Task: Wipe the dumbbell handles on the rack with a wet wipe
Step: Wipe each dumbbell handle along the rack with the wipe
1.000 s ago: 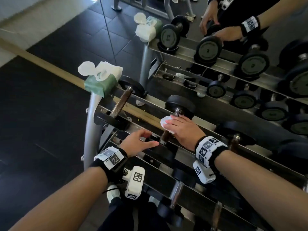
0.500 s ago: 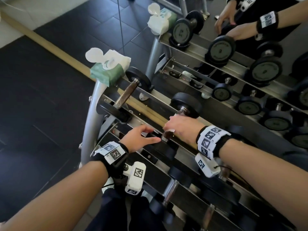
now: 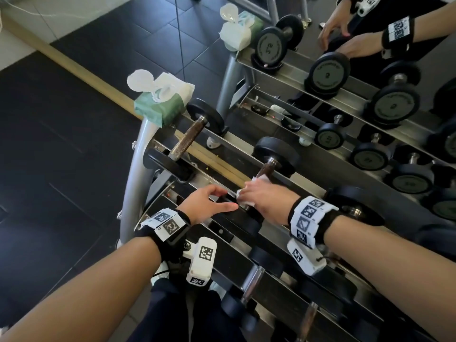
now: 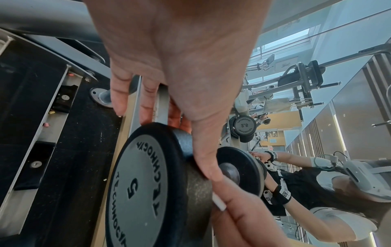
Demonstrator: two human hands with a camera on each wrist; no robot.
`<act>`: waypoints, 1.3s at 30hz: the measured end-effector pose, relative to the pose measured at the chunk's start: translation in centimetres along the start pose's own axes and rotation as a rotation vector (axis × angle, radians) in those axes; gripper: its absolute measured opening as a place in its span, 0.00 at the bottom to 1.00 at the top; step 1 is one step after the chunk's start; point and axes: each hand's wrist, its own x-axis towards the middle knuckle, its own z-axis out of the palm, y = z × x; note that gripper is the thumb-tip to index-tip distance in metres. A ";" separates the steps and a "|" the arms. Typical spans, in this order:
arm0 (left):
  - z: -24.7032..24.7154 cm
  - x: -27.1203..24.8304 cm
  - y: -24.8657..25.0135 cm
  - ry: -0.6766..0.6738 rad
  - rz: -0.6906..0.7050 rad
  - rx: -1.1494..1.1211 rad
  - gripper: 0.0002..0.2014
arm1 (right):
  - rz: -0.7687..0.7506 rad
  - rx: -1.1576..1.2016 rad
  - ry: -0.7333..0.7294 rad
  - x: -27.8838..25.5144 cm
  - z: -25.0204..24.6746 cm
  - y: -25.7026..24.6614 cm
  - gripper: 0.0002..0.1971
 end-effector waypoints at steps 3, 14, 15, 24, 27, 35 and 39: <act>0.0 0.0 0.0 -0.012 0.002 0.000 0.28 | -0.085 0.098 0.018 -0.8 0.2 0.6 0.33; -0.2 -0.1 0.1 -0.046 0.014 -0.003 0.24 | 0.005 0.198 0.187 -2.8 1.6 0.6 0.40; -0.2 0.0 0.0 -0.048 0.020 0.002 0.24 | -0.025 0.207 0.146 -3.0 2.0 0.2 0.40; -0.4 0.3 -0.1 -0.059 0.006 0.011 0.23 | 0.224 0.293 0.096 -3.2 0.1 3.7 0.40; -0.4 0.3 -0.1 -0.059 0.023 0.000 0.24 | 0.157 0.303 0.158 -4.1 1.9 0.5 0.43; -0.3 0.5 -0.5 -0.061 0.021 -0.054 0.23 | 0.210 0.347 0.227 -3.8 1.6 2.4 0.42; -0.3 0.4 -0.4 -0.077 0.021 -0.078 0.22 | 0.314 0.433 0.261 -3.6 2.2 2.9 0.41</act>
